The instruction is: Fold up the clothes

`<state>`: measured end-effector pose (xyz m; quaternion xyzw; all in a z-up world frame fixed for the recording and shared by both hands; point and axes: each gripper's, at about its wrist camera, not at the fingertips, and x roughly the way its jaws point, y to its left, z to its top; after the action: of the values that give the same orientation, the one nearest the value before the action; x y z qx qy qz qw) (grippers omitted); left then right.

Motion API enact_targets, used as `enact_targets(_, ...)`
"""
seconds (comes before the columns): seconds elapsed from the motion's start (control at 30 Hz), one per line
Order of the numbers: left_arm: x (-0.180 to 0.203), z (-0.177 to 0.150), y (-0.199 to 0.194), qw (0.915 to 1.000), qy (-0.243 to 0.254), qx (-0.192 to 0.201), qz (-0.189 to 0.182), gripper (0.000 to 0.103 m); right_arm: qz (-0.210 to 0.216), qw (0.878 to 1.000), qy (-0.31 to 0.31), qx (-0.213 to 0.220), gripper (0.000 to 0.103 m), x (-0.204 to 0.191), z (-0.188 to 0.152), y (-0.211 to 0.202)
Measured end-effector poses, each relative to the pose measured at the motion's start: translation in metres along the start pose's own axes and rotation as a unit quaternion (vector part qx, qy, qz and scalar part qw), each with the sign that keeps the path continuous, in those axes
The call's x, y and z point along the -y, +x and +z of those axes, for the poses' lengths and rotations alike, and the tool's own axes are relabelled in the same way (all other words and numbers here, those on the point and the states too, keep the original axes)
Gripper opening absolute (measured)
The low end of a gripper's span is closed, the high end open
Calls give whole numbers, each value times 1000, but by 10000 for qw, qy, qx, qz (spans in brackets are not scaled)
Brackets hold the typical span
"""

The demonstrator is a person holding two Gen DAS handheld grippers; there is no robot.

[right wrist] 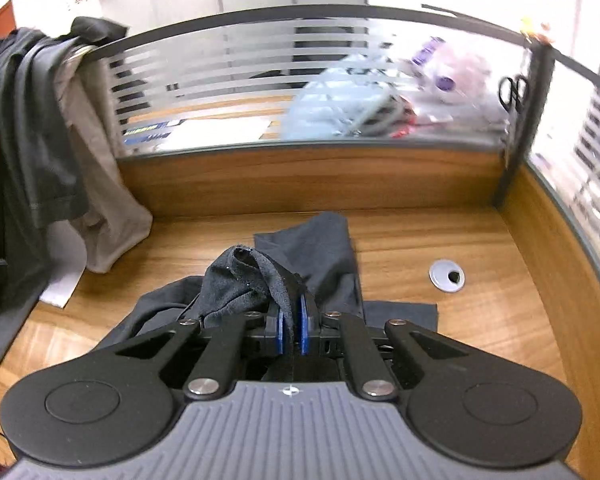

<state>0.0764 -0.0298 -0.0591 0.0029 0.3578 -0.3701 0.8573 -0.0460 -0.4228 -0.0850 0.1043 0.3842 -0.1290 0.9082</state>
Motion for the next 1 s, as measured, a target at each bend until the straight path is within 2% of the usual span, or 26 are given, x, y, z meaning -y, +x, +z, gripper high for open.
enact_targets(0.1,15,-6,14,9992,341,-209,-84,4,-46,9999,-118,-79,9,-5,-1,5)
enact_targets(0.17,26,-11,24,9977,577,-320,-126,10,-73,9998,-83,-153,9,-2,-5,9)
enact_targets(0.27,43,-20,41,9943,937,-476,-198,24,-81,9996,-25,-254,9,2,-12,19)
enact_targets(0.33,52,-28,53,9912,1151,-603,-236,39,-61,9994,37,-326,10,9,-15,26)
enact_targets(0.37,57,-31,59,9895,1257,-666,-255,41,-44,9993,78,-360,10,12,-17,30)
enact_targets(0.57,80,-48,101,9761,1863,-1077,-304,45,120,9974,359,-621,15,33,-26,54)
enact_targets(0.67,91,-56,115,9676,2205,-1176,-365,45,-80,9950,-33,-991,27,32,-33,68)
enact_targets(0.73,94,-59,121,9642,2334,-1197,-385,45,-39,9928,-301,-1156,35,30,-39,67)
enact_targets(0.8,94,-61,127,9620,2401,-1247,-360,45,120,9912,-294,-1285,40,31,-47,59)
enact_targets(1.0,86,-62,134,9634,2299,-1337,-341,45,632,9864,-17,-1517,41,27,-71,22)
